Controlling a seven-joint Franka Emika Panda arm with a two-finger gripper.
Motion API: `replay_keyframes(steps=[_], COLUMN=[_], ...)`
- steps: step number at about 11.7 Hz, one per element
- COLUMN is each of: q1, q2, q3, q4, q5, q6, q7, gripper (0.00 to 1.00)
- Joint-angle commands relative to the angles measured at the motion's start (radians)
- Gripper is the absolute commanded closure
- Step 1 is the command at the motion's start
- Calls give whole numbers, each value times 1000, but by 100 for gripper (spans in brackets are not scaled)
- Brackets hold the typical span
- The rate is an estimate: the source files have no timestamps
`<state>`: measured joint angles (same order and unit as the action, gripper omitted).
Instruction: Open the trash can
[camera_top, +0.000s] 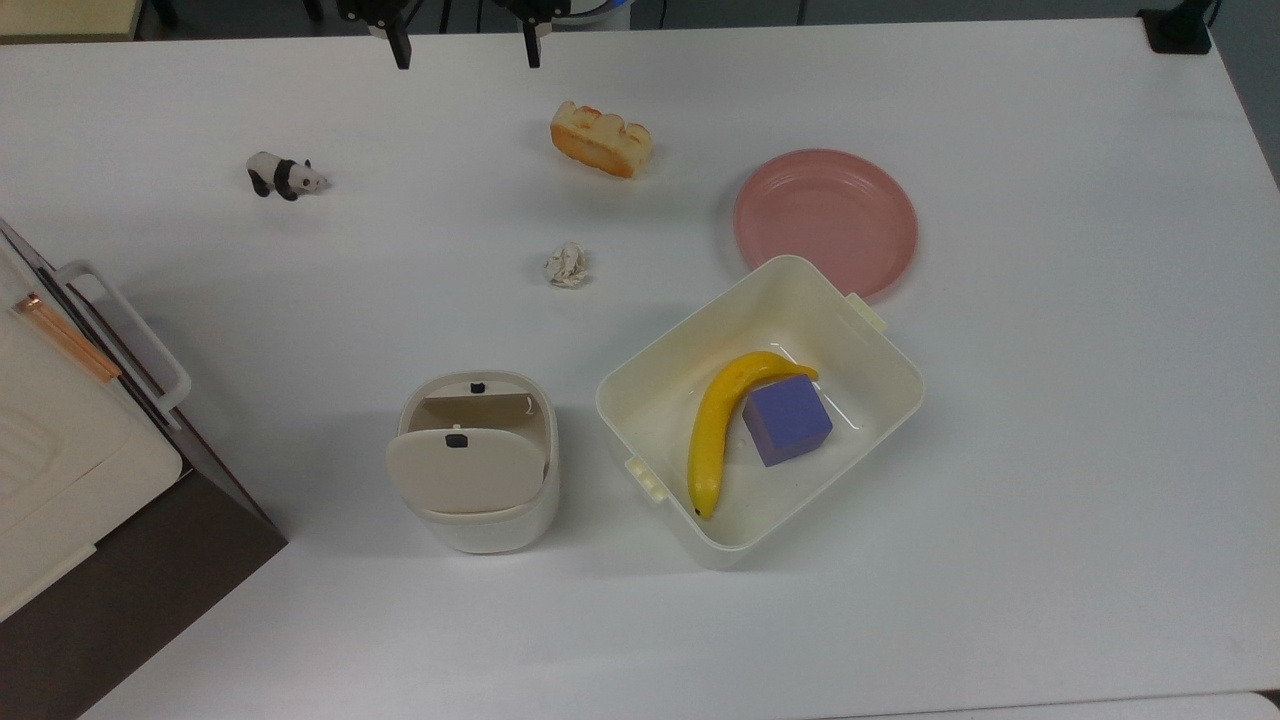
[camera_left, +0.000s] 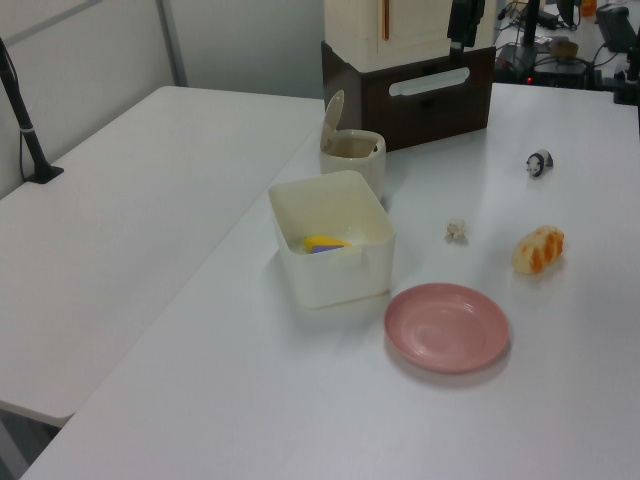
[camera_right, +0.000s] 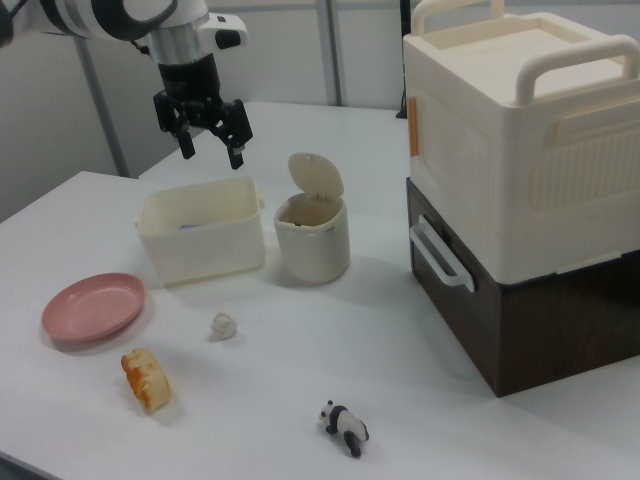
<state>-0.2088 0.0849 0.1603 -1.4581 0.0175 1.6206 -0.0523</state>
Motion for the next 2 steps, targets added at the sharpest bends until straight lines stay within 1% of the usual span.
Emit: replay_keyframes(steps=[1, 2], q1=[5, 5], q2=[-10, -10], q3=[-7, -7], q4=[-5, -4], q5=[-11, -11], q6=[-25, -25], q7=[-27, -27], gripper=[0, 0])
